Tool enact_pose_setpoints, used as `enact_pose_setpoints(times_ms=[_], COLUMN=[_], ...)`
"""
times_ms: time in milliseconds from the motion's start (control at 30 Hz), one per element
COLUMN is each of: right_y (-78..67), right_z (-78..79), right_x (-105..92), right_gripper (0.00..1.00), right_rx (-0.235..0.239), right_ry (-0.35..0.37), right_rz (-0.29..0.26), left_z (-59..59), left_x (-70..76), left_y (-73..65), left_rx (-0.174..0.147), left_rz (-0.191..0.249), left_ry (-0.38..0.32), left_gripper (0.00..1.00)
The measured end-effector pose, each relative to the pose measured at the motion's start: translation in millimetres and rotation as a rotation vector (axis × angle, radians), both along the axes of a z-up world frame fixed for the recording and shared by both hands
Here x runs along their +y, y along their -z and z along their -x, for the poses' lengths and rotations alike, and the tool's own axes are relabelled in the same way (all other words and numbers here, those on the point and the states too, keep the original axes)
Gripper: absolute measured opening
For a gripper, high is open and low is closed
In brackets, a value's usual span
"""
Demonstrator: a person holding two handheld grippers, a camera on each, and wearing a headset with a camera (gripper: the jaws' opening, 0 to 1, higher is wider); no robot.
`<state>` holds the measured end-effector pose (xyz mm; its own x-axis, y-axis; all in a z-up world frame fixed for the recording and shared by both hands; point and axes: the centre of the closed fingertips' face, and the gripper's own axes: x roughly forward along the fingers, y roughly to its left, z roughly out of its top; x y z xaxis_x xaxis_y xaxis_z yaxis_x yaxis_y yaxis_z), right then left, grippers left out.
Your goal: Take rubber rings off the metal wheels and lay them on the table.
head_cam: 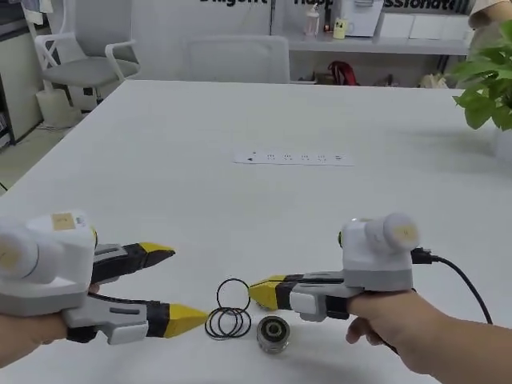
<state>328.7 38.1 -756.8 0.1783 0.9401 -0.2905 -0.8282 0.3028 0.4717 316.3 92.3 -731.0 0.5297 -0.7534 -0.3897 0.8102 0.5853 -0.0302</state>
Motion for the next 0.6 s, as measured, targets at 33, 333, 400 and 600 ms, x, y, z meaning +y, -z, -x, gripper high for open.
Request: enact_pose_setpoints(times_ms=[33, 333, 400, 600], right_y=[0.7, 8.8, 11.7, 20.4], right_z=[1.9, 13.7, 16.6, 25.9], right_x=[1.8, 12.7, 14.5, 19.8], right_gripper=[0.0, 0.0, 0.0, 0.0], right_rx=[0.0, 0.005, 0.008, -0.01], right_ry=[-0.008, -0.053, -0.064, -0.109], right_rz=[0.003, 0.028, 0.034, 0.073], left_z=[0.7, 4.4, 6.3, 8.6], left_x=[1.2, 11.8, 13.5, 17.1], left_y=[-0.2, 2.5, 4.5, 7.2], left_rx=[0.001, 0.008, 0.011, 0.015], left_rz=[0.001, 0.0, -0.008, -0.013], left_ry=[-0.001, -0.021, -0.02, -0.023], left_gripper=[0.7, 0.71, 0.71, 0.71])
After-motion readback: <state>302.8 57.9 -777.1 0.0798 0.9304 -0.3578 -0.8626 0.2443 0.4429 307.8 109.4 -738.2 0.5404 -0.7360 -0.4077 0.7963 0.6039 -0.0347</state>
